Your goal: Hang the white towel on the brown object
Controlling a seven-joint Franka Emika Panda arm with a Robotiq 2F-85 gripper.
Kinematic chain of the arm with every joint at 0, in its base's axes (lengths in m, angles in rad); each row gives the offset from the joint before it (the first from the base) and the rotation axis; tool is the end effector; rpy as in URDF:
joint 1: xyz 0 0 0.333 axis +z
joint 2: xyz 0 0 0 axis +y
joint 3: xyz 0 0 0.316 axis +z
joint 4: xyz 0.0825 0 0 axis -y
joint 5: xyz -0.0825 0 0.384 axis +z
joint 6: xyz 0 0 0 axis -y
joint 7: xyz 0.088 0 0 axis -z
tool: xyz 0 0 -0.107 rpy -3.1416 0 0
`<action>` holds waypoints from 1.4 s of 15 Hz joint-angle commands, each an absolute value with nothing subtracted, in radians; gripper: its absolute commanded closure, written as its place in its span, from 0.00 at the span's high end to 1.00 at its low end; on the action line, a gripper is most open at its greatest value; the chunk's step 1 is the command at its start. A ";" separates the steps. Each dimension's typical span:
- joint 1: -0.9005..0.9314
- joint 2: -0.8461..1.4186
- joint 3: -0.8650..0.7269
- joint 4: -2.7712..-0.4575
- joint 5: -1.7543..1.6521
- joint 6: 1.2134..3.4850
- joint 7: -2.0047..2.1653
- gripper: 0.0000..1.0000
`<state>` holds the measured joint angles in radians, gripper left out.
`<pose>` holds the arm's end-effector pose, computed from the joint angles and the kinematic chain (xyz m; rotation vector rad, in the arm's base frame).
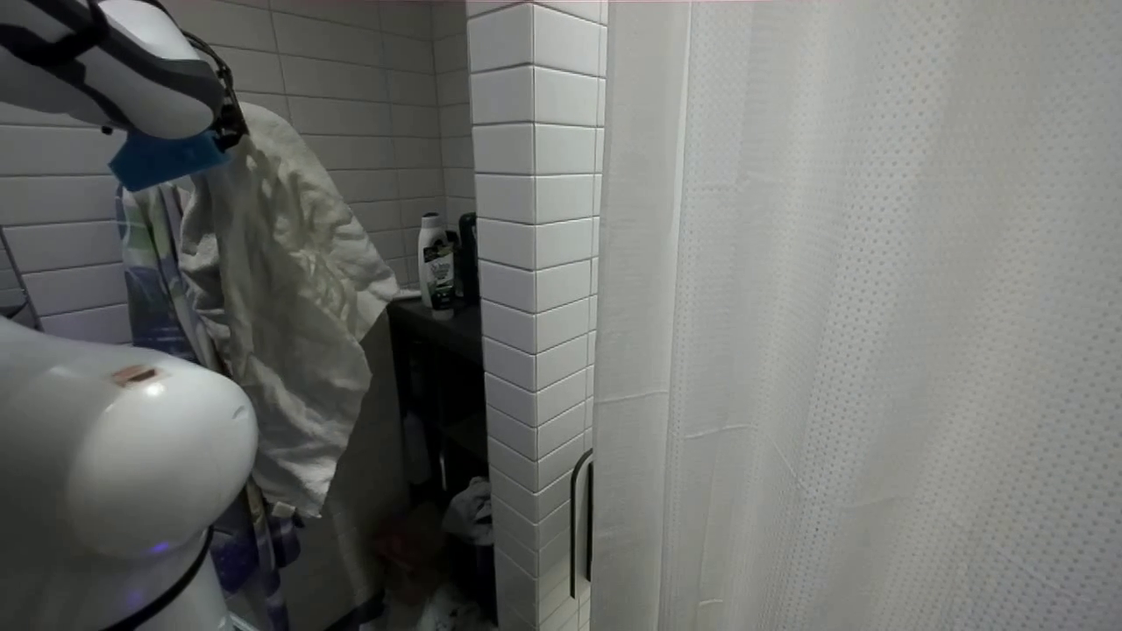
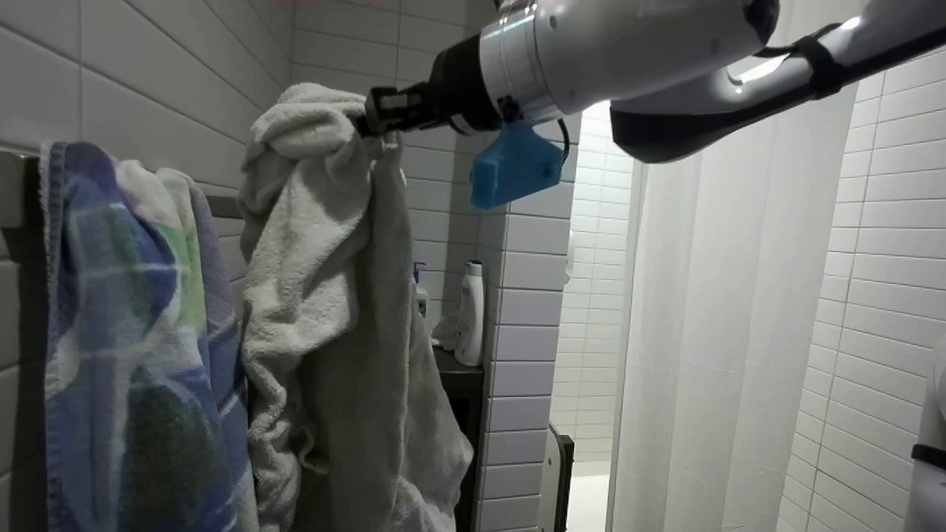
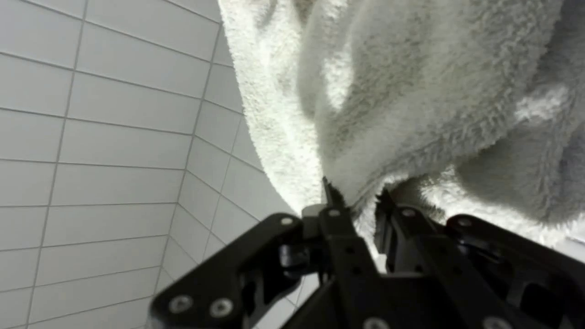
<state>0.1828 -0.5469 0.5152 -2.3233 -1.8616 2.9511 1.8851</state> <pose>0.2727 0.3546 0.5551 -2.1927 -0.7737 -1.9917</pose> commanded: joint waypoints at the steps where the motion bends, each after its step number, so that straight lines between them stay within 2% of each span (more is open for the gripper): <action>1: 0.187 -0.480 0.551 -2.252 -1.887 2.937 1.884 0.04; 7: 0.177 -0.443 0.604 -2.219 -1.879 2.914 1.853 0.04; 21: 0.167 -0.416 0.618 -2.200 -1.856 2.832 1.812 0.04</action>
